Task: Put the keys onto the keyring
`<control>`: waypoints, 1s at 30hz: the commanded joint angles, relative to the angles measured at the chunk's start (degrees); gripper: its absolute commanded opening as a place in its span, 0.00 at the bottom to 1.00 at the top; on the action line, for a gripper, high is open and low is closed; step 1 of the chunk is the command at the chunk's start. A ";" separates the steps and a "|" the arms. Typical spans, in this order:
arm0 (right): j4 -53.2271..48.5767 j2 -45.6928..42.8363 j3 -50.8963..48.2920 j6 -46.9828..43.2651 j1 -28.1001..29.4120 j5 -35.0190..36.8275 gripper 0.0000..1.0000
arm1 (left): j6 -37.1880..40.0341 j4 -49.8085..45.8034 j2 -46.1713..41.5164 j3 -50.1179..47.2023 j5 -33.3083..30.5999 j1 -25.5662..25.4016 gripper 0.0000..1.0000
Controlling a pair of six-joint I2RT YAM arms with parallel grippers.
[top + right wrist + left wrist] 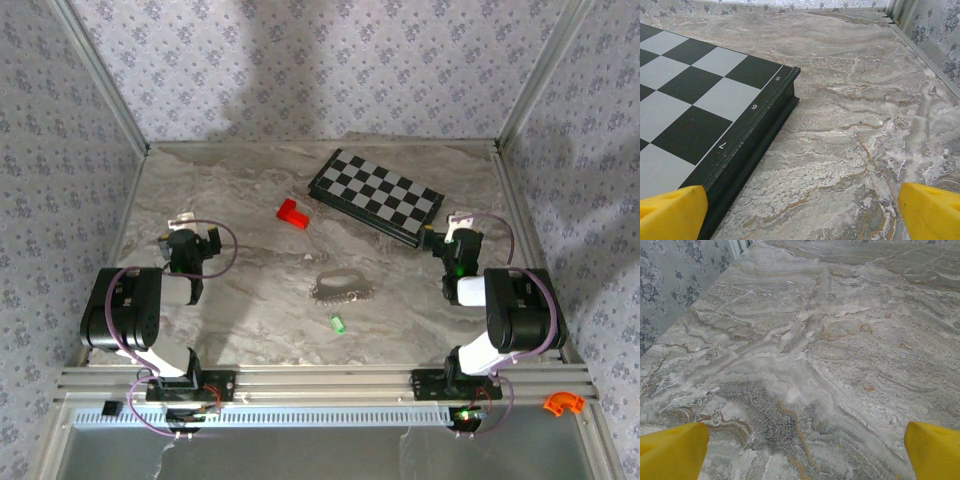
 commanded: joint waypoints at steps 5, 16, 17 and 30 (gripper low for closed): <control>0.56 0.43 1.09 -0.80 0.18 0.32 1.00 | 0.40 0.95 -0.57 1.09 0.52 0.18 1.00; -2.11 -1.69 1.81 -0.70 1.07 4.02 1.00 | 0.71 -0.28 -1.15 1.55 1.20 0.18 1.00; -4.07 -2.70 2.41 -1.00 1.35 4.20 1.00 | 0.89 -1.45 -1.69 2.00 1.57 0.06 1.00; -21.00 -15.55 4.92 1.05 5.37 6.42 1.00 | -4.12 -26.23 -14.94 8.21 -0.70 -1.25 1.00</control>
